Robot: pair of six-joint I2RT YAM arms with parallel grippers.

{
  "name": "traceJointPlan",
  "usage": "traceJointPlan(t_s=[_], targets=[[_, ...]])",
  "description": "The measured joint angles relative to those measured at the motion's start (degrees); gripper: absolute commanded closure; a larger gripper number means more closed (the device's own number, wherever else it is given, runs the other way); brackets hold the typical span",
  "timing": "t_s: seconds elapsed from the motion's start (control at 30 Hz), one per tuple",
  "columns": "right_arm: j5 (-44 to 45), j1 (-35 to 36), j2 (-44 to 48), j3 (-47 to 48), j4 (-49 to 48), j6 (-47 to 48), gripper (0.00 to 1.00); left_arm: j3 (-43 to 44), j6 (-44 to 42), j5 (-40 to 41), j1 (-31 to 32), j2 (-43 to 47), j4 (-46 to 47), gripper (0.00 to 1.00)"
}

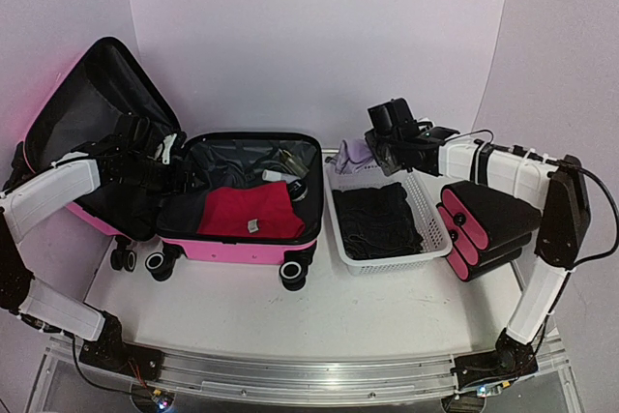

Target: Open, take out, and arrange the luggage

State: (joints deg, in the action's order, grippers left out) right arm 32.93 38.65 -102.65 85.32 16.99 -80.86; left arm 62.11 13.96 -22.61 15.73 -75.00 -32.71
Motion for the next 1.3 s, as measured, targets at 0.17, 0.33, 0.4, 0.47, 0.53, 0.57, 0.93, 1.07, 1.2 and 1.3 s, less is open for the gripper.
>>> traceJointPlan(t_s=[0.17, 0.33, 0.4, 0.47, 0.53, 0.57, 0.93, 1.07, 1.2, 1.3], targets=[[0.1, 0.8, 3.6, -6.5, 0.9, -3.5, 1.0, 0.0, 0.0, 0.0, 0.0, 0.0, -0.1, 0.27], [0.2, 1.2, 4.4, -11.5, 2.4, -6.8, 1.0, 0.0, 0.0, -0.2, 0.0, 0.0, -0.3, 0.27], [0.1, 1.3, 4.5, -12.6, 2.6, -7.9, 1.0, 0.0, 0.0, -0.2, 0.0, 0.0, -0.3, 0.27], [0.1, 1.6, 4.5, -13.5, 2.5, -9.0, 1.0, 0.0, 0.0, -0.2, 0.0, 0.0, -0.3, 0.27], [0.2, 2.1, 4.6, -14.1, 2.6, -9.9, 1.0, 0.0, 0.0, -0.2, 0.0, 0.0, -0.3, 0.26], [0.4, 2.4, 4.6, -14.5, 2.6, -10.3, 1.0, 0.0, 0.0, -0.2, 0.0, 0.0, -0.3, 0.27], [1.3, 5.4, 7.2, -20.3, 4.4, -15.1, 1.0, 0.0, -0.5, -0.2, 0.0, 0.0, -0.4, 0.27], [1.6, 6.9, 8.6, -21.6, 5.5, -16.9, 1.0, 0.0, -0.5, -0.2, 0.0, 0.0, -0.4, 0.26], [1.6, 7.9, 9.5, -23.5, 6.1, -18.8, 1.0, 0.0, -0.5, -0.2, 0.0, 0.0, -0.5, 0.27], [1.6, 8.3, 9.9, -25.1, 7.0, -20.2, 1.0, 0.0, -0.5, -0.2, 0.0, 0.0, -0.7, 0.26]])
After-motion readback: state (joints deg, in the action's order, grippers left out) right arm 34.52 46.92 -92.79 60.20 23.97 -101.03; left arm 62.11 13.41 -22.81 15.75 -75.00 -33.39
